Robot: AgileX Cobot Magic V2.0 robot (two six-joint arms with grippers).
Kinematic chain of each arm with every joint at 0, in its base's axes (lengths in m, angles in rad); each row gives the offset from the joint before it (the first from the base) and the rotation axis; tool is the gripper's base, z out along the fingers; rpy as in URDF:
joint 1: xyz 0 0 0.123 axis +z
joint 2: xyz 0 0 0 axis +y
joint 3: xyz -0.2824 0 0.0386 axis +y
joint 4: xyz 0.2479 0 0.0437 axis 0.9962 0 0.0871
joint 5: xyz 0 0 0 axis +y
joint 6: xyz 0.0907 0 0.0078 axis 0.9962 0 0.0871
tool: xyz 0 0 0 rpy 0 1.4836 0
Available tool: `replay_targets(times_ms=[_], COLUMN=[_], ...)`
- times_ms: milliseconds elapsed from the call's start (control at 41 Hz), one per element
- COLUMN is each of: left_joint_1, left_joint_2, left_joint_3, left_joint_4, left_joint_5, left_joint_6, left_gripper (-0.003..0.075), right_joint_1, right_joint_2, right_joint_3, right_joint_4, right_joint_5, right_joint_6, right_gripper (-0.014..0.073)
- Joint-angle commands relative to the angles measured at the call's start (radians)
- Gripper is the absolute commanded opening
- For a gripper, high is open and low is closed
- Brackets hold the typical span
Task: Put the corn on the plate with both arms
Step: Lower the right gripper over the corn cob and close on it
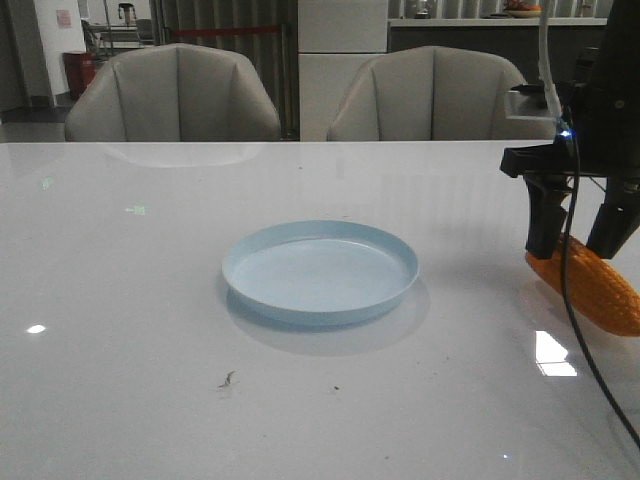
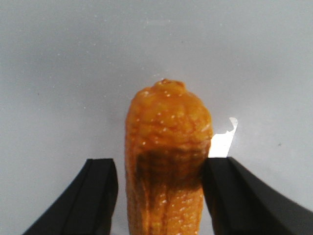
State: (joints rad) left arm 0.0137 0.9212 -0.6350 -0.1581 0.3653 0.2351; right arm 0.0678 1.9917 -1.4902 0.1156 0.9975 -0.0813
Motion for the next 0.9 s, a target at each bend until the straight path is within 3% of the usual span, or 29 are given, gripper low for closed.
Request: replay_targets(times_ms=[0,342,488,610,879], left_joint_1=[0.001,0.001,0.001,0.001,0.001], left_joint_2=[-0.011,-0.011,-0.011,-0.011,-0.011], left_joint_3=[-0.029,-0.029,-0.029,-0.029,-0.029], left_joint_4=[-0.013,-0.013,-0.013,-0.013,-0.013], left_joint_5=[-0.071,-0.057,-0.057,-0.055,-0.055], left_joint_6=[0.002,0.002,0.002,0.002,0.002], left_gripper=[0.0400,0.0401,0.0400,0.0400,0.0400], right_joint_1=[-0.002,-0.002,-0.002,-0.002,0.020], right_joint_2=[-0.039,0.000,0.000,0.000,-0.003], right_joint_3=[-0.033,-0.033,-0.033,-0.033,-0.172], right_joint_4=[0.003,-0.002,-0.007,-0.009,-0.008], right_joint_5=[-0.027,-0.004,0.000,0.005,0.060], right_joint_6=[-0.013,-0.013,-0.033,-0.090,-0.303], right_gripper=[0.0492,0.0489,0.0367,0.0253,0.0249])
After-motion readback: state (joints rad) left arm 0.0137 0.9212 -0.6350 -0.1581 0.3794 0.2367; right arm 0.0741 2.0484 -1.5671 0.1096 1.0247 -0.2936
